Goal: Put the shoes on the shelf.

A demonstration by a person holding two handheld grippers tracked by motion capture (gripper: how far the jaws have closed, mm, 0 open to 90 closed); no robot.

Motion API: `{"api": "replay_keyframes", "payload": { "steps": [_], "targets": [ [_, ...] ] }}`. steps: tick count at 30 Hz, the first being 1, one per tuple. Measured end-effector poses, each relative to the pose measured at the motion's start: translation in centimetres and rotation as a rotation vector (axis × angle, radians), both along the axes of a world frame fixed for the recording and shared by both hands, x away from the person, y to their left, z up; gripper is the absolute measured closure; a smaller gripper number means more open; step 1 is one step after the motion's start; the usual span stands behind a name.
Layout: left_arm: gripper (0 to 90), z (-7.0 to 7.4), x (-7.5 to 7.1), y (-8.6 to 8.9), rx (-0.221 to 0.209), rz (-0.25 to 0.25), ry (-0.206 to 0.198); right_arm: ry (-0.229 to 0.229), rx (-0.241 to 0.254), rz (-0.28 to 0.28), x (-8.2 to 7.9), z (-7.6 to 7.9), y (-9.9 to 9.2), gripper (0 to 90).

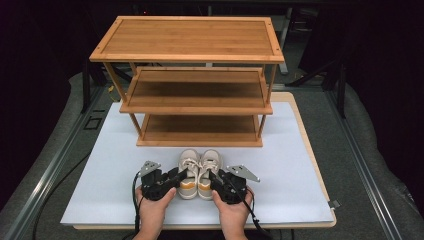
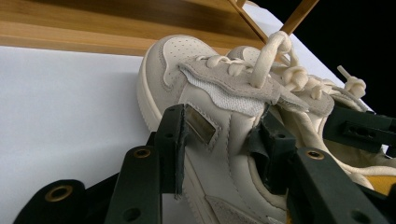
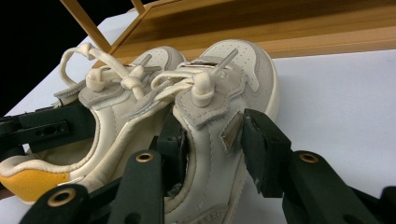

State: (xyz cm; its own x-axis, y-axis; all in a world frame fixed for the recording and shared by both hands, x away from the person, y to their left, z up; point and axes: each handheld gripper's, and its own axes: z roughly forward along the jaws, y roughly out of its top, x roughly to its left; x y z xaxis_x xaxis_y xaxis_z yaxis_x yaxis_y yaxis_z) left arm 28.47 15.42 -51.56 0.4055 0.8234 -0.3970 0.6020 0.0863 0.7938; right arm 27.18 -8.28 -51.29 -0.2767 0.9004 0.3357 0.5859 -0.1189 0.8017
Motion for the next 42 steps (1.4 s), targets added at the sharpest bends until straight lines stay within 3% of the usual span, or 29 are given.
{"api": "replay_keyframes", "payload": {
  "steps": [18,31,42],
  "targets": [
    [59.3,1.9,0.3,0.2,-0.003,-0.006,-0.016,-0.016,0.007,0.004,0.3,1.8,0.0,61.0],
    [59.3,4.0,0.7,0.4,-0.008,-0.014,-0.036,-0.053,0.01,0.004,0.6,3.8,0.2,60.9],
    [59.3,5.6,1.2,0.5,-0.007,-0.014,-0.049,-0.054,0.014,0.006,1.1,5.3,0.2,60.9]
  ]
}}
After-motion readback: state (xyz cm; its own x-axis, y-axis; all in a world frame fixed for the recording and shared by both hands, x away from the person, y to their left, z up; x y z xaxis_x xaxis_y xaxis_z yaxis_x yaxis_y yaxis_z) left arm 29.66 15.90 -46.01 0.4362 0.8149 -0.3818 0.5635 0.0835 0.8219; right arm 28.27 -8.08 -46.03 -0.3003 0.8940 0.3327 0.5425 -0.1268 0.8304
